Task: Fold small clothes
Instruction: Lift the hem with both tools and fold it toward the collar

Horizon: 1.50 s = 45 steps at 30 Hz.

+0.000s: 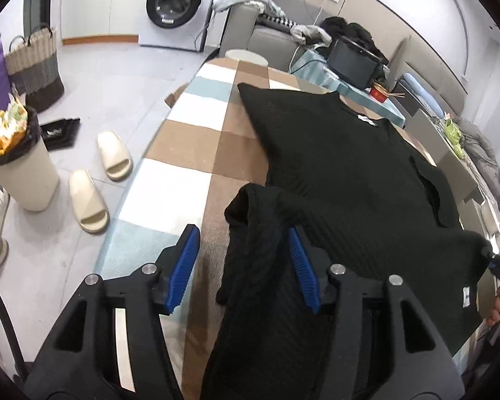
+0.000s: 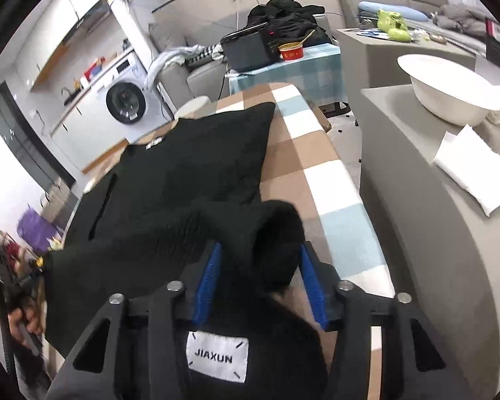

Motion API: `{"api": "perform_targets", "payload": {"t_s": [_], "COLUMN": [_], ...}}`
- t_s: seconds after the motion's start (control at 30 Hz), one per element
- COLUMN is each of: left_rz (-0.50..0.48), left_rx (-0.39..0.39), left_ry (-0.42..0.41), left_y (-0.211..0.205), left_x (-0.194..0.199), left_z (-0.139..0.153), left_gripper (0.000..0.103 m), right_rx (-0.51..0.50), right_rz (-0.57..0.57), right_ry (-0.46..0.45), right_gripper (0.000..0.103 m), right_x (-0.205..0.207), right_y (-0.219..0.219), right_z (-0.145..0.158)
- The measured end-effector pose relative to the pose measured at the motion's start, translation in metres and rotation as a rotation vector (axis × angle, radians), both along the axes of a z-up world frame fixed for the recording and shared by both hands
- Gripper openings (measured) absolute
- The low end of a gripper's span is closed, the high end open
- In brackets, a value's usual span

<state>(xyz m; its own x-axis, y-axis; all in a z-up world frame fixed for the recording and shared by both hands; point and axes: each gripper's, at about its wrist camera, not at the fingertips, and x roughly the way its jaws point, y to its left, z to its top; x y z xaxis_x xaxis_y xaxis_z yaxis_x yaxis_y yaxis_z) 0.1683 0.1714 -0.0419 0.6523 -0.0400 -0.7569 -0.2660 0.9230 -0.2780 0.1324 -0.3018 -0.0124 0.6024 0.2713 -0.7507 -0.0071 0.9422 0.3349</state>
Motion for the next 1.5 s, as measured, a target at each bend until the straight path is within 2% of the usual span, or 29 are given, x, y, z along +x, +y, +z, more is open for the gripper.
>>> {"api": "perform_targets", "payload": {"t_s": [0.07, 0.13, 0.2, 0.23, 0.27, 0.37, 0.53, 0.73, 0.83, 0.87, 0.93, 1.0, 1.1, 1.33, 1.4, 1.43, 1.47, 1.5], "left_rz": [-0.009, -0.026, -0.034, -0.052, -0.068, -0.089, -0.103, -0.102, -0.089, -0.078, -0.052, -0.04, -0.022, -0.017, -0.023, -0.031, -0.039, -0.044], "left_rx": [-0.015, -0.028, -0.02, -0.023, -0.022, 0.052, 0.06, 0.074, 0.076, 0.075, 0.076, 0.063, 0.061, 0.033, 0.032, 0.032, 0.035, 0.046], "left_ry": [0.0, 0.003, 0.014, 0.021, 0.025, 0.035, 0.045, 0.05, 0.041, 0.046, 0.065, 0.045, 0.035, 0.063, 0.067, 0.063, 0.062, 0.058], "left_y": [-0.002, -0.006, -0.011, -0.014, -0.017, -0.029, -0.033, -0.036, -0.034, -0.032, -0.027, -0.021, -0.014, -0.016, -0.019, -0.021, -0.025, -0.028], "left_x": [0.011, 0.023, 0.03, 0.034, 0.036, 0.036, 0.023, -0.006, -0.015, -0.017, -0.023, -0.036, -0.057, -0.088, -0.09, -0.091, -0.092, -0.093], "left_z": [-0.004, -0.008, -0.009, -0.011, -0.012, -0.011, -0.011, -0.009, -0.006, -0.005, -0.002, 0.004, 0.009, -0.004, -0.007, -0.007, -0.007, -0.006], "left_gripper": [0.051, 0.046, 0.036, 0.025, 0.02, 0.019, 0.019, 0.019, 0.025, 0.034, 0.043, 0.044, 0.047, 0.046, 0.036, 0.025, 0.019, 0.016], "right_rx": [0.024, 0.021, 0.007, 0.003, -0.016, -0.073, -0.098, -0.104, -0.099, -0.093, -0.088, -0.067, -0.05, -0.057, -0.063, -0.07, -0.079, -0.09], "right_rz": [0.014, 0.037, 0.066, 0.078, 0.093, 0.127, 0.141, 0.151, 0.147, 0.146, 0.133, 0.102, 0.089, 0.118, 0.125, 0.129, 0.132, 0.141], "right_ry": [0.01, 0.028, 0.047, 0.049, 0.052, 0.057, 0.087, 0.109, 0.101, 0.092, 0.102, 0.106, 0.084, 0.079, 0.078, 0.072, 0.07, 0.068], "right_gripper": [0.049, 0.049, 0.047, 0.042, 0.039, 0.031, 0.022, 0.022, 0.022, 0.023, 0.028, 0.031, 0.044, 0.044, 0.044, 0.043, 0.04, 0.028], "right_x": [0.009, 0.022, 0.032, 0.035, 0.038, 0.041, 0.034, 0.008, -0.005, -0.007, -0.01, -0.018, -0.036, -0.057, -0.055, -0.053, -0.055, -0.056], "right_y": [0.001, 0.008, 0.019, 0.023, 0.029, 0.042, 0.047, 0.049, 0.048, 0.047, 0.044, 0.032, 0.016, 0.015, 0.019, 0.022, 0.022, 0.024], "right_z": [-0.005, -0.011, -0.016, -0.018, -0.019, -0.022, -0.026, -0.025, -0.022, -0.021, -0.02, -0.012, -0.003, -0.009, -0.012, -0.013, -0.013, -0.013]}}
